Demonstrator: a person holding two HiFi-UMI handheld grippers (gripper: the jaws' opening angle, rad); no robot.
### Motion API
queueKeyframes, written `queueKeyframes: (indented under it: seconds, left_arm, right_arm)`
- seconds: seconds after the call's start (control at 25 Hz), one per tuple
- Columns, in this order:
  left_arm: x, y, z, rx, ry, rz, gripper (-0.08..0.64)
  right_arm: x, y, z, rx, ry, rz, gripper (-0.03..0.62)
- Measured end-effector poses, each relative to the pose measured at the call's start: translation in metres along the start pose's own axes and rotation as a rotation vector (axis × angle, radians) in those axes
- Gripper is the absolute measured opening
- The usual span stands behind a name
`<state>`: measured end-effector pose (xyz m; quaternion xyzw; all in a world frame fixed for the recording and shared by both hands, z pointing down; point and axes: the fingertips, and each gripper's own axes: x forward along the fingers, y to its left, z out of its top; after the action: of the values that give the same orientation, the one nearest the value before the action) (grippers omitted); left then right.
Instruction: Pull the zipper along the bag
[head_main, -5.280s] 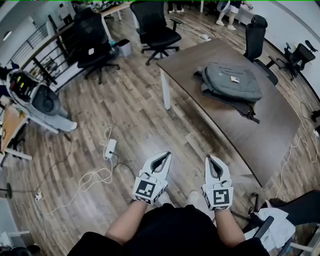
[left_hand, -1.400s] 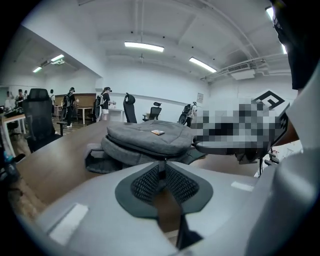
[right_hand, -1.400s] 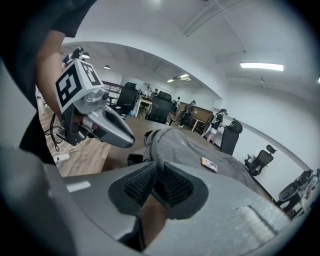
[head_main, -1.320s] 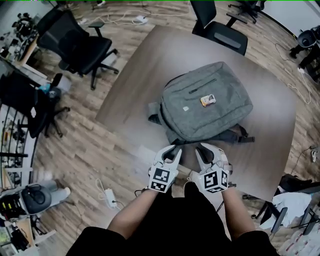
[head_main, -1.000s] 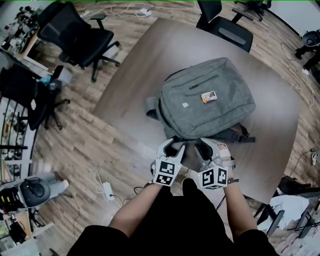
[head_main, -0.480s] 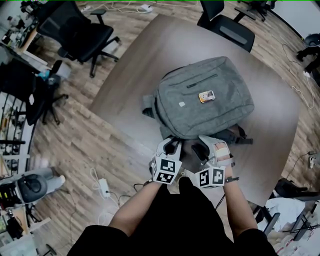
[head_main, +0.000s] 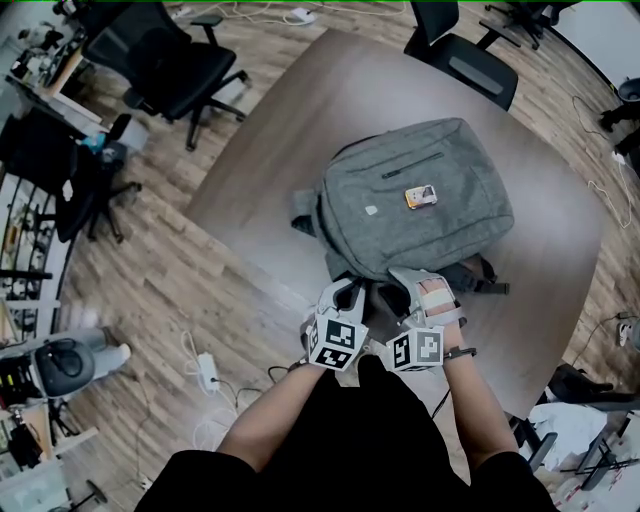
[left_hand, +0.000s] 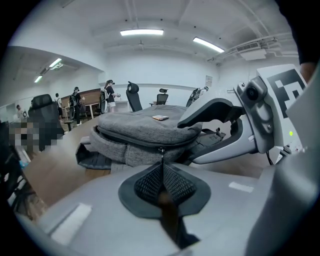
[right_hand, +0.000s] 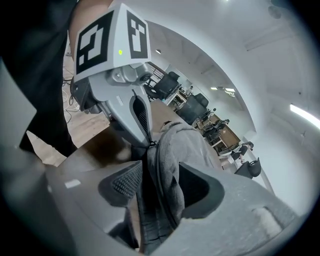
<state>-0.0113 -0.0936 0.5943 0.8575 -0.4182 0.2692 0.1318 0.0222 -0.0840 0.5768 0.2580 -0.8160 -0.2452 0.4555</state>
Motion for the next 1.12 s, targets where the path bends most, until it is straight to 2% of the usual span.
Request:
queueKeyframes:
  seconds: [0.2,0.56,0.84,1.12]
  left_arm:
    - [-0.003,0.001,0.002,-0.005,-0.008,-0.015,0.025]
    - [-0.009,0.004,0.003,0.021,-0.023,-0.026,0.025]
    - [-0.01,0.007,0.003,-0.006,-0.031,-0.022,0.025]
    - [-0.016,0.008,0.004,-0.065,-0.041,-0.017,0.025]
  right_arm:
    - [0.007,-0.004,0.002,0.013,0.008,-0.007,0.164]
    - [0.011,-0.005,0.002,0.024,0.02,-0.012,0.143]
    - [0.014,-0.005,-0.001,0.019,0.046,-0.023,0.089]
    - [0.016,-0.003,-0.001,0.058,0.079,-0.018,0.08]
